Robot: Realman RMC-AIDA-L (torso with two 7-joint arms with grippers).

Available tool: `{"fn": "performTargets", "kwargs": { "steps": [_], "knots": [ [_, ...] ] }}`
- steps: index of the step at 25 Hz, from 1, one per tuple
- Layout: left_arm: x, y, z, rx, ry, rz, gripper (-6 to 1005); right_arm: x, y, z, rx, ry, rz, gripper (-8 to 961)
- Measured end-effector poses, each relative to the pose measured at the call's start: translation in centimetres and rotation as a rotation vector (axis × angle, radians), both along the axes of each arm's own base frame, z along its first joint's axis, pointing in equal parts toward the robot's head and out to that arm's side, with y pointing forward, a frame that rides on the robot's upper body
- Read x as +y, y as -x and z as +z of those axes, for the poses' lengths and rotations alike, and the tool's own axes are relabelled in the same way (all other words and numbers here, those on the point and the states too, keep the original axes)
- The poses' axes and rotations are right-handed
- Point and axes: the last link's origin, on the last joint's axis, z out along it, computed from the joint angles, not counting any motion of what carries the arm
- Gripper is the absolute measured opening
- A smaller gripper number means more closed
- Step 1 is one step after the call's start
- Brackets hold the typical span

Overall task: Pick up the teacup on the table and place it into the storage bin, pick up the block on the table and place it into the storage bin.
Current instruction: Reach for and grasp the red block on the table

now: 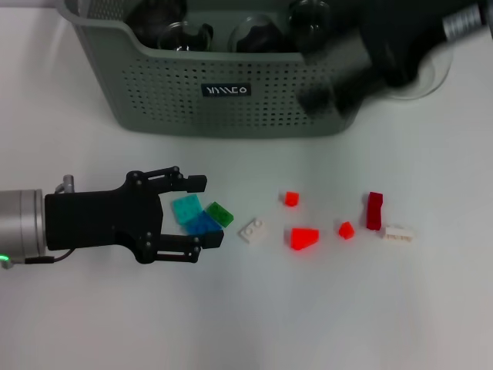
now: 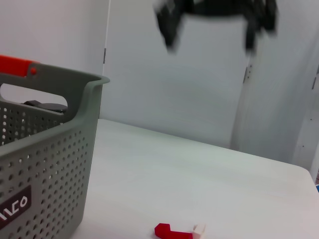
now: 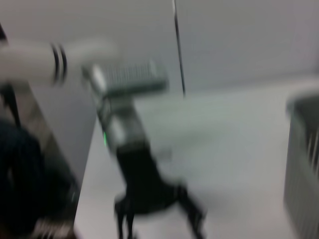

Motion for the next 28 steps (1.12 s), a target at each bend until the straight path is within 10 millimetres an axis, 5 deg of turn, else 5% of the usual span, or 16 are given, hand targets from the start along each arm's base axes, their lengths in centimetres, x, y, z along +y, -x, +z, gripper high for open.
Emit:
{"fn": "performTargets", "kwargs": {
  "steps": [6, 13, 22, 28],
  "knots": [
    [0.0, 0.1, 0.1, -0.003, -0.008, 0.006, 860, -0.6, -3.5, -2.0, -0.267, 0.036, -0.137, 784],
    [0.1, 0.1, 0.1, -0.002, -0.012, 0.010, 860, 0.7, -4.8, -4.9, -0.549, -0.042, -0.217, 787],
    [0.2, 0.2, 0.1, 0.003, -0.019, 0.016, 860, 2.0, -6.0, -8.6, -0.695, -0.101, -0.242, 803],
    [0.2, 0.2, 0.1, 0.003, -0.019, 0.017, 860, 2.2, -6.5, -9.2, -0.718, -0.123, -0.235, 873]
  ]
}}
